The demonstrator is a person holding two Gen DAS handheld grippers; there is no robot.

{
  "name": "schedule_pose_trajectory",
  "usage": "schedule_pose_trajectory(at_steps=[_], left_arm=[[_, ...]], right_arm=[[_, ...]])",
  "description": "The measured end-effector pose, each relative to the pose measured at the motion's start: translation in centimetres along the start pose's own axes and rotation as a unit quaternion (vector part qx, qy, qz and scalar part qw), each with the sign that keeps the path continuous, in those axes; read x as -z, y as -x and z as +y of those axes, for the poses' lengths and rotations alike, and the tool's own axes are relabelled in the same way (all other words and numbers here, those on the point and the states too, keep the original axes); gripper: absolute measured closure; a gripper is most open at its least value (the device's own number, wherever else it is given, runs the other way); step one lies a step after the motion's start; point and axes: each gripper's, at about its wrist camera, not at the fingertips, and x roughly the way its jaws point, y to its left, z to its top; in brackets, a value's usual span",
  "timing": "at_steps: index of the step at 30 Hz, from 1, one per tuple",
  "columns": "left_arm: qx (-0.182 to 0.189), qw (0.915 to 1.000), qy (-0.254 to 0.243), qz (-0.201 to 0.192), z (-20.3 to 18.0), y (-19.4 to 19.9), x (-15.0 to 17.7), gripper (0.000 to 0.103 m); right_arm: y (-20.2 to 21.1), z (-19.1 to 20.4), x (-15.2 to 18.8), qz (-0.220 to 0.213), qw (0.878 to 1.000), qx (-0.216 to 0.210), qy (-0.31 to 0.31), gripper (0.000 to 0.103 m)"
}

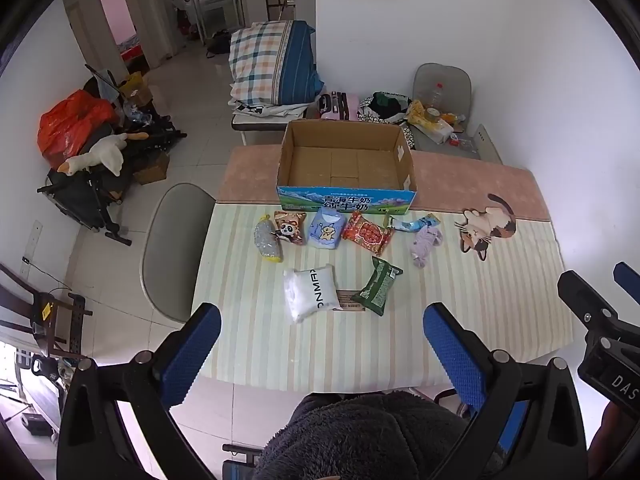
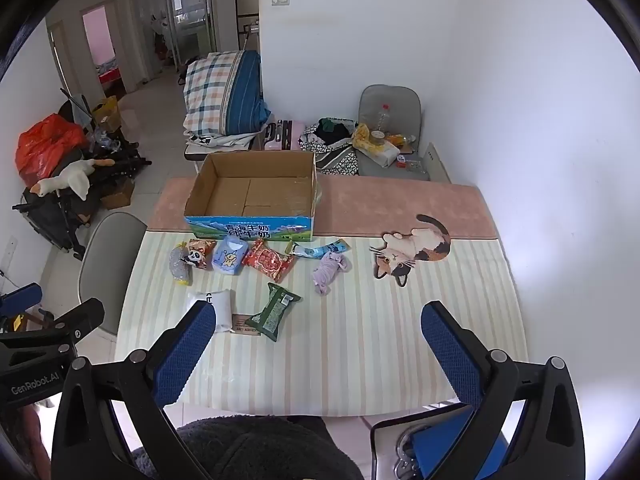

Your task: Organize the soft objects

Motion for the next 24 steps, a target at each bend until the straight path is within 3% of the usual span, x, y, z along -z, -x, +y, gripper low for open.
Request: schedule_pose_trajectory(at_steps=[24], left_arm=[[0.012, 0.9999, 0.005, 0.001, 0.0, 0.0, -0.3, 0.0]], right_arm=[[0.2, -0.3, -0.4, -0.007, 1.0, 0.005, 0.007, 0.0]])
